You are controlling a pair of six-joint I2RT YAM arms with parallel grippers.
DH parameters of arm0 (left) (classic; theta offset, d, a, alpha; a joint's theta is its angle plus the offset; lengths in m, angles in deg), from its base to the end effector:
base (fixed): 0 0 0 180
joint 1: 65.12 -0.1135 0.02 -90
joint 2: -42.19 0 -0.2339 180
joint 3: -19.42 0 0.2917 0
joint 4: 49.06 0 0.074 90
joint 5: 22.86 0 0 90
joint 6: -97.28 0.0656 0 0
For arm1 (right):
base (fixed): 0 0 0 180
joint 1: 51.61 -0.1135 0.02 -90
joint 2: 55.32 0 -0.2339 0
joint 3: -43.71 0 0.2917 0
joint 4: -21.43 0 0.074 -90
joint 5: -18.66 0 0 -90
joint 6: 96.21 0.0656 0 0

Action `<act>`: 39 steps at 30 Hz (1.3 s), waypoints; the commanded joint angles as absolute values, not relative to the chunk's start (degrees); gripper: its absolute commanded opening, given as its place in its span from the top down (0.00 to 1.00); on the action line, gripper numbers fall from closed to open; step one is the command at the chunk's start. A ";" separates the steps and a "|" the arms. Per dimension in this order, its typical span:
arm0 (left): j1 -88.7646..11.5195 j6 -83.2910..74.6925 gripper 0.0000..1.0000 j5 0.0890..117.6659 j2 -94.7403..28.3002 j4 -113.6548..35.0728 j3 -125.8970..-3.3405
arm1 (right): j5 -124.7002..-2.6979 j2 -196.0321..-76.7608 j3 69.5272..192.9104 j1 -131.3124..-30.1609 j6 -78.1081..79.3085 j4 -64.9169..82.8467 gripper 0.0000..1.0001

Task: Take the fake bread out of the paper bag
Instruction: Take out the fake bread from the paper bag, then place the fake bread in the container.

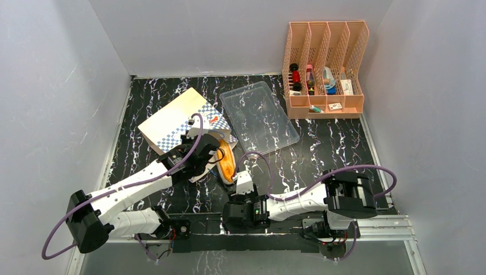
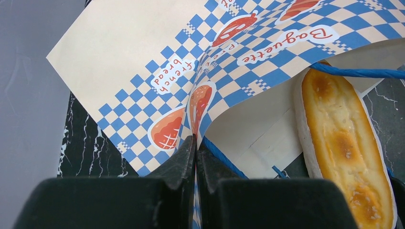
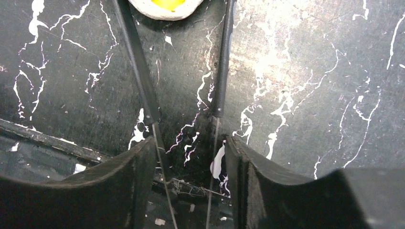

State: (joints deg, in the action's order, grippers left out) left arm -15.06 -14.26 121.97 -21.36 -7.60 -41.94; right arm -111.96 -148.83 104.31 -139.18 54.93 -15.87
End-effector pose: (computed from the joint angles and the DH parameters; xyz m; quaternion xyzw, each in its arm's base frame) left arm 0.2261 -0.1865 0.2346 0.0254 0.8356 0.1390 0.5309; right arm 0.0563 0.3190 0.0720 -0.1531 0.9130 0.0630 0.3727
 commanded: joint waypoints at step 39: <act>-15.04 -16.98 1.00 126.03 -18.66 -2.61 -42.59 | -122.22 -136.18 108.31 -147.33 64.81 -27.11 0.86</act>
State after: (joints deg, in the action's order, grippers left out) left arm -15.06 -15.72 123.47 -20.18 -5.24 -41.20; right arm -117.03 -138.86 105.84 -145.41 61.42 -25.09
